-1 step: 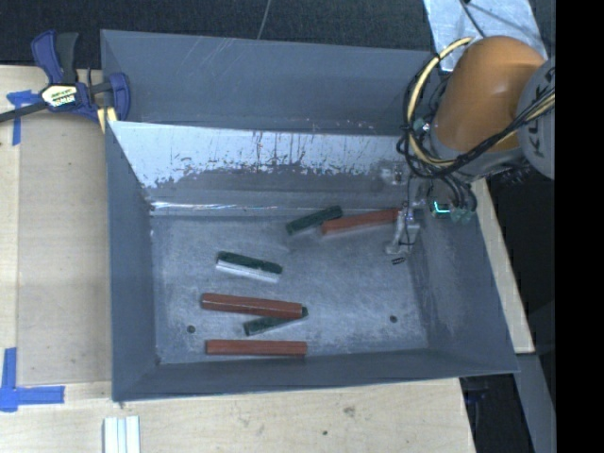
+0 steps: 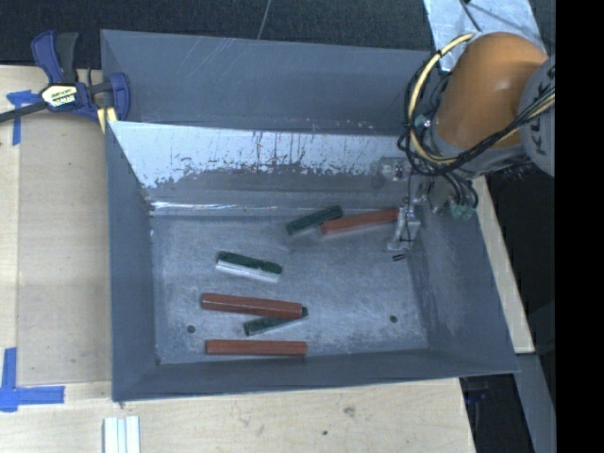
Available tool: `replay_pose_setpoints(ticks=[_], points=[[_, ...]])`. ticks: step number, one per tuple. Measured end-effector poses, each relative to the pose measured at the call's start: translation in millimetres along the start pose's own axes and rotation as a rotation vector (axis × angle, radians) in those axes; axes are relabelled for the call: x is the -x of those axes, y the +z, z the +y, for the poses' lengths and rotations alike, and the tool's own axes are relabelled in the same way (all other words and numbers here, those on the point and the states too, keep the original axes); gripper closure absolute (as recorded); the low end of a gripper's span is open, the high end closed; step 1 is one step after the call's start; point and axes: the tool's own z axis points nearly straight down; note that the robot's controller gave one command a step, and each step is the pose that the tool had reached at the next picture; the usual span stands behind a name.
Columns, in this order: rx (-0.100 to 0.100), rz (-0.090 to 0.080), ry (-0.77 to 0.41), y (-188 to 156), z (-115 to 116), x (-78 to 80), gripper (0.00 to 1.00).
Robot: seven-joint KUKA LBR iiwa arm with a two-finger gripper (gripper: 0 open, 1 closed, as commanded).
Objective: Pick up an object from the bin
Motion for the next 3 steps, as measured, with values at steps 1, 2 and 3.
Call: replay_pose_setpoints(ticks=[1,2,3], points=[[0.0,0.002,-0.05,88,12,2.0,0.0],[0.003,0.008,0.189,89,0,-1.3,0.0],[-0.001,0.006,-0.039,88,8,1.1,0.0]])
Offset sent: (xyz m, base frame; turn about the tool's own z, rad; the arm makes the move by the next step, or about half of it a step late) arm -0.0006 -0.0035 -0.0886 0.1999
